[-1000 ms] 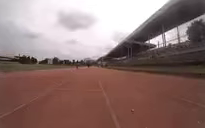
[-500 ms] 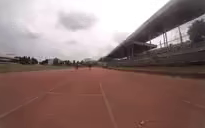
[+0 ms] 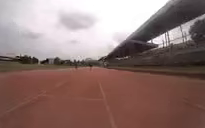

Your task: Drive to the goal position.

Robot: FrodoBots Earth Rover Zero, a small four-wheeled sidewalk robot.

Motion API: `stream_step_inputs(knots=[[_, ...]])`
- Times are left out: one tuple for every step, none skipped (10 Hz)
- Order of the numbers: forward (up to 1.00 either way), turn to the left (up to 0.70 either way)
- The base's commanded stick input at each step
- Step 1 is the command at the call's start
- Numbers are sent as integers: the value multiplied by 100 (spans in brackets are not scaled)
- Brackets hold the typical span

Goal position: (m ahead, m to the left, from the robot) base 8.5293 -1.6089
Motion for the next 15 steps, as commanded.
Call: stream_step_inputs(knots=[[70, 0], [70, 0], [70, 0], [70, 0], [70, 0], [70, 0], [70, 0], [70, 0], [70, 0], [70, 0], [70, 0], [70, 0], [70, 0], [70, 0], [70, 0]])
